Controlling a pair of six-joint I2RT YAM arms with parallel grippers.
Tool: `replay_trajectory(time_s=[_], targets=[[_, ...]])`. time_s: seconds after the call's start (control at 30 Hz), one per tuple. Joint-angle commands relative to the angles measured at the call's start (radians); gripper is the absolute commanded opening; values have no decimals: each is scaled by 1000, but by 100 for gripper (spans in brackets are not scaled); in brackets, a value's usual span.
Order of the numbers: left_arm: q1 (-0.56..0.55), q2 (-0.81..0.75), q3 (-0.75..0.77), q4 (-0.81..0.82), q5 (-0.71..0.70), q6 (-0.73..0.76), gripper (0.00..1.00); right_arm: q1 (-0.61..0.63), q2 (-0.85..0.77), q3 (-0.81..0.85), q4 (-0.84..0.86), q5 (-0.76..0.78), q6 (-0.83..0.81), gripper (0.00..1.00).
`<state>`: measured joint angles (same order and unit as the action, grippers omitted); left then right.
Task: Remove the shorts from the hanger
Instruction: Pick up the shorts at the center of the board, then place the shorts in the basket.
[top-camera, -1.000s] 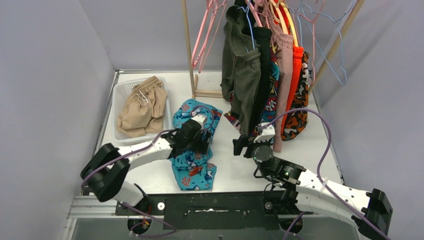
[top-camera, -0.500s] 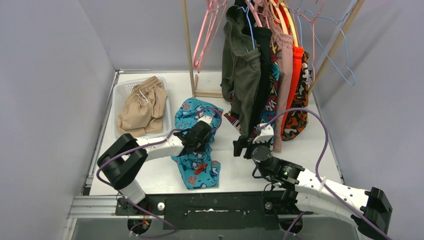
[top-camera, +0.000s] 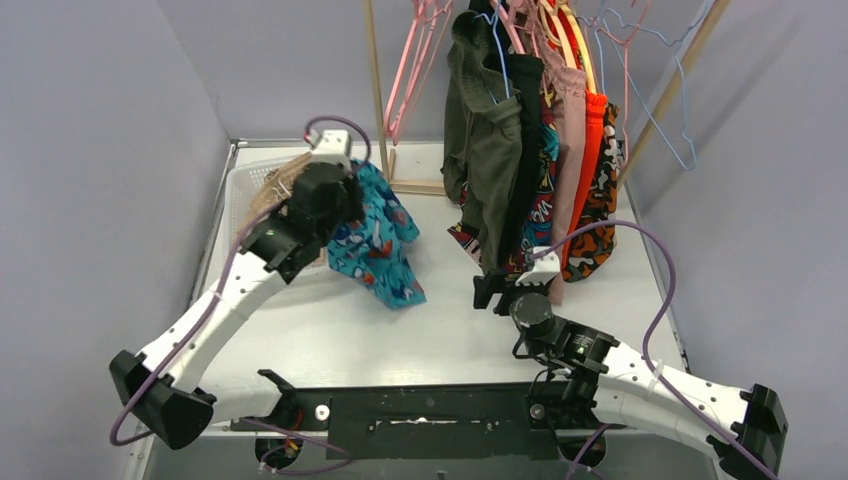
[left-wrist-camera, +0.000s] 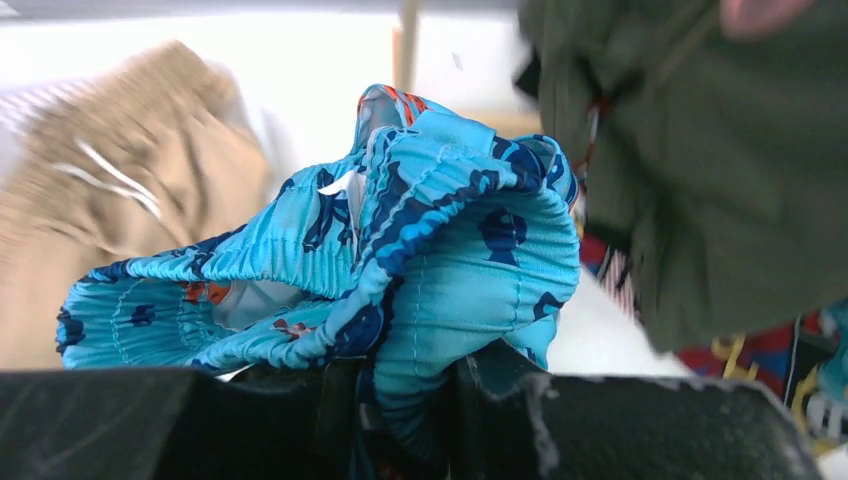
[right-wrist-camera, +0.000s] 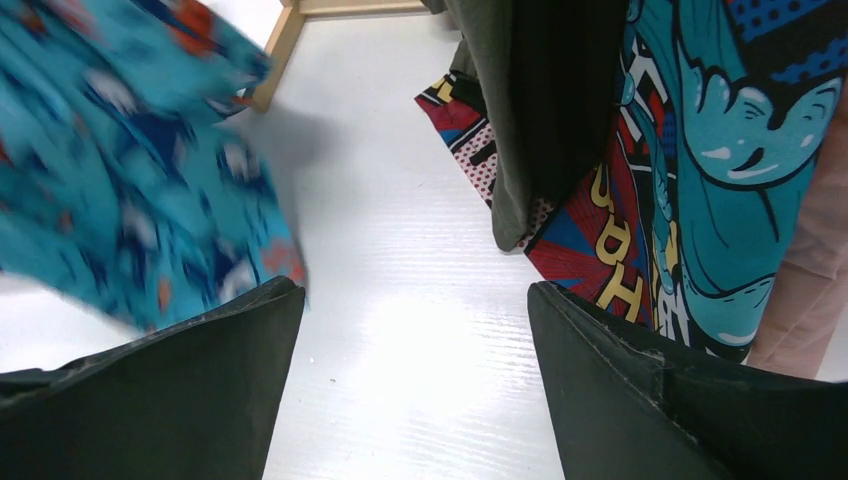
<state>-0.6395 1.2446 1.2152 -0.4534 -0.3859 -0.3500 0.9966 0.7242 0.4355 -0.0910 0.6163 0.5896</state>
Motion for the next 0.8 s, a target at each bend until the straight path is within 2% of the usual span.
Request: replay_trajectory(time_s=[0.0,0.27,0.5,0.57,0.63,0.77], targets=[[92,-61,160,-87,-81,110,0,8,-24,7,53,63,19,85],[248,-30,413,-53,-254,295,0,6,-42,-10,61,68,13,86],[297,63,541,50,-334,470,0,7,-44,-7,75,56,-3,86],[335,66,524,73,-299,470,0,6,-45,-4,72,54,-5,86],[385,60,458,92,-185,443,0,6,-49,-1,69,53,-4,86],[443,61,251,128,-72,345,0,6,-62,-1,63,52,-12,86]])
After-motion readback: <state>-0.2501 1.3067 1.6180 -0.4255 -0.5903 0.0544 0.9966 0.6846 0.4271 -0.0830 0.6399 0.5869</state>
